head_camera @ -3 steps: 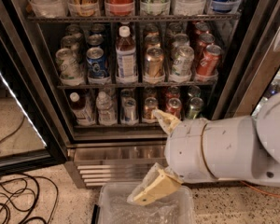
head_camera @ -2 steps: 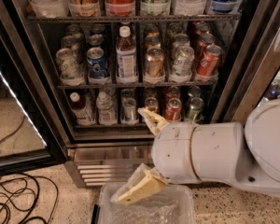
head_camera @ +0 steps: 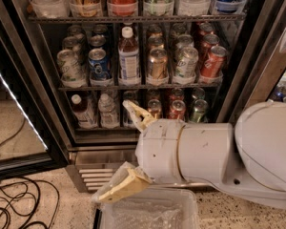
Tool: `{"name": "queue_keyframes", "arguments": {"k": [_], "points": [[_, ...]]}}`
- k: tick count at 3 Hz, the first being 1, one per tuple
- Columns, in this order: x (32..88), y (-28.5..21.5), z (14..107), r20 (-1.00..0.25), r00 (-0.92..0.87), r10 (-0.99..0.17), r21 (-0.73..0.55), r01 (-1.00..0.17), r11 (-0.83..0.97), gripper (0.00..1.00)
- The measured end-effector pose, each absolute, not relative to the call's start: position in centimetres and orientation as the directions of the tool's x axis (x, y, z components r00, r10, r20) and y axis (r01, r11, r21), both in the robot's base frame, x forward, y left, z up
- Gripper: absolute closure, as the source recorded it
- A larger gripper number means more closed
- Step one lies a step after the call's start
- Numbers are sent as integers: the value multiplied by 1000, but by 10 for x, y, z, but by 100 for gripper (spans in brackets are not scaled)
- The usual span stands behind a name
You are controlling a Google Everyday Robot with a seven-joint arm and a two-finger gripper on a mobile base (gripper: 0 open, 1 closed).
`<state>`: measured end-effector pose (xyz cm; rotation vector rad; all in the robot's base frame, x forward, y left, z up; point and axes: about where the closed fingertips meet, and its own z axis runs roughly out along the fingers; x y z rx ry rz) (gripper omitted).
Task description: Pick pepsi can from middle shelf of fridge
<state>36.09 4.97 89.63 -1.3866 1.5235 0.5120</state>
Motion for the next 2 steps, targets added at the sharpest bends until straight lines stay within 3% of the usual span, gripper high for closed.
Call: {"name": "queue_keyframes", "arguments": {"k": [2], "points": [[362,47,885,-838,41,-544,-355,-798,486,0]]}}
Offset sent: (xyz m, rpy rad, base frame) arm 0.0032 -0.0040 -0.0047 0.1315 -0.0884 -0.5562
